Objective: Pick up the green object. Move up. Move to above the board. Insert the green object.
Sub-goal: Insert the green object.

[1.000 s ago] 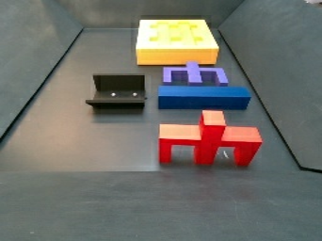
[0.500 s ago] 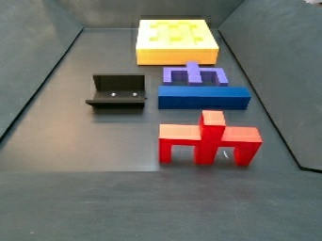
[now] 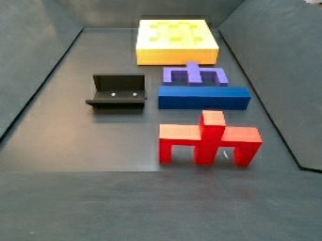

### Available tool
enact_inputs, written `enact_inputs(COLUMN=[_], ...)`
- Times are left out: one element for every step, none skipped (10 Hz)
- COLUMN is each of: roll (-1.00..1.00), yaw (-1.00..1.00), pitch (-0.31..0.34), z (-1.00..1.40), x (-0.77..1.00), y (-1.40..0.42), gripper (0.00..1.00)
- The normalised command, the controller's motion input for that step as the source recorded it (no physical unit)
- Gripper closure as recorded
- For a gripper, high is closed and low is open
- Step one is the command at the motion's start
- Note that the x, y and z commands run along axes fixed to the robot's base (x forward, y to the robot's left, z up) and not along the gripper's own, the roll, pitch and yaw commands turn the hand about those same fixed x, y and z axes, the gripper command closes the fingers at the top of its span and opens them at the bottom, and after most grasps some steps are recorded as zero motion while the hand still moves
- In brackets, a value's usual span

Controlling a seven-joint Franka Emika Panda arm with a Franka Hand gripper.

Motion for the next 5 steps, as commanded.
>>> enact_inputs(roll=[-0.25, -0.29, -0.30, -0.27, -0.23], yaw=[0.00, 0.00, 0.00, 0.00, 0.00], pitch=[-0.011, -0.034, -0.039, -0.046, -0.074], z=[-0.34, -0.53, -0.51, -0.57, -0.63], x=[0.00, -0.03, -0.03, -0.08, -0.18], y=[0.00, 0.00, 0.00, 0.00, -0.08], gripper=[1.00, 1.00, 1.00, 1.00, 1.00])
